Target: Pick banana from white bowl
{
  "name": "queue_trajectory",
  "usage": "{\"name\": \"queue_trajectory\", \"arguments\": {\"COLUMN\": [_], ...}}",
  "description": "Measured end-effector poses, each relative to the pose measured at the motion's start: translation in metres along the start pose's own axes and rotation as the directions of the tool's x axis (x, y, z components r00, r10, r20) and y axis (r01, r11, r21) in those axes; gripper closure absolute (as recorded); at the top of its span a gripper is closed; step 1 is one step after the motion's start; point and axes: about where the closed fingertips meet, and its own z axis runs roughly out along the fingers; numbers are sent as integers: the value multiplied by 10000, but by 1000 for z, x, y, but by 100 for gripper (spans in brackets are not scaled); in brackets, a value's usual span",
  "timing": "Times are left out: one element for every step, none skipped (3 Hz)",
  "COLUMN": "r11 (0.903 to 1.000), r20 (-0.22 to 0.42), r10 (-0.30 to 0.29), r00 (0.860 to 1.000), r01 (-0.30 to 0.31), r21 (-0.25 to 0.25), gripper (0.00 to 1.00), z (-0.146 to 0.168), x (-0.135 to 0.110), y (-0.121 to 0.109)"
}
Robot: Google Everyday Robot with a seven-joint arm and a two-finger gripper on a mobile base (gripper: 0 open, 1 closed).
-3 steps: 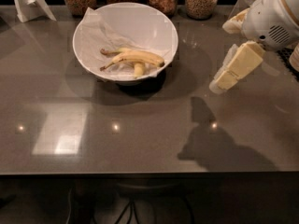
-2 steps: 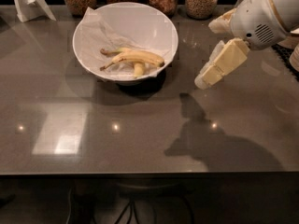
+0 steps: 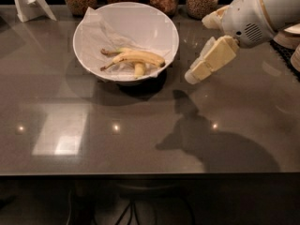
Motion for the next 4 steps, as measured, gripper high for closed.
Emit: {"name": "queue_trajectory", "arguments": {"r11": [9993, 9977, 9968, 9972], "r20": [706, 1080, 891, 494], "r10": [-228, -291, -125, 81], "r00": [9972, 9937, 9959, 9987], "r01": [207, 224, 55, -117], "r21": [310, 632, 791, 735], "gripper": [0, 0, 0, 0], "z": [24, 41, 62, 84], "x": [-24, -39, -48, -53], "y": [-13, -24, -40, -50]}}
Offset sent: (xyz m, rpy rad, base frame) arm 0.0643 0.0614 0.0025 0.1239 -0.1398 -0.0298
